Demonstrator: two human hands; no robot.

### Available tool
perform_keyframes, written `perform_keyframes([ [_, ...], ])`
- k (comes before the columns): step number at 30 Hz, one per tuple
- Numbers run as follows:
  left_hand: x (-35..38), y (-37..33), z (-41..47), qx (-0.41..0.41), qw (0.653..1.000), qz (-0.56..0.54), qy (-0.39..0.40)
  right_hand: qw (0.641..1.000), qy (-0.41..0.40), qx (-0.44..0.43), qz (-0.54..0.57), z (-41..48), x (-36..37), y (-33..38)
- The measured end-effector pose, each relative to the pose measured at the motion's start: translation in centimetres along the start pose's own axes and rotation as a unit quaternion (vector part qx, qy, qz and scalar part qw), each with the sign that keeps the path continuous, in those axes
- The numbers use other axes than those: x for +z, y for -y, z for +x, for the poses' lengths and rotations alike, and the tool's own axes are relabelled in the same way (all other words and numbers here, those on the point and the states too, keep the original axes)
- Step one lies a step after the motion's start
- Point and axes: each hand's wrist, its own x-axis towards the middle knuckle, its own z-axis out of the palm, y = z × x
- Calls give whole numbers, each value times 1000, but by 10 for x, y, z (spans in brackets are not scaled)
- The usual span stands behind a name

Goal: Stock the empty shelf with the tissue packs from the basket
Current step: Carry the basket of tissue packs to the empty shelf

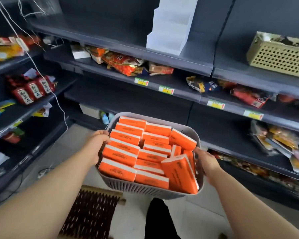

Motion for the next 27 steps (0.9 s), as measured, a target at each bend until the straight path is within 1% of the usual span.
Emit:
perform_keyframes([
  [4, 34, -16, 54, -12, 999, 22, -48, 997, 56, 22, -40, 80, 3, 39],
  [9, 57, -35, 91, -29, 993, -8, -116, 992, 98, 0, -83, 145, 13, 83],
  [12, 67, -51, 110, -37, 991, -10, -125, 987, 121, 11, -107, 171, 18, 99],
  [15, 82, -70, 124, -37, 991, -3, -131, 978, 153, 3, -143, 187, 20, 108],
  [21, 108, -96, 154, -20, 990, 50, -130, 975, 150, 8, -164, 217, 18, 116],
  [24, 116, -100, 167, -27, 989, 43, -142, 978, 141, 4, -153, 226, 20, 116],
  [27, 118, -97, 183, -40, 989, 48, -133, 980, 145, 12, -136, 235, 26, 106],
])
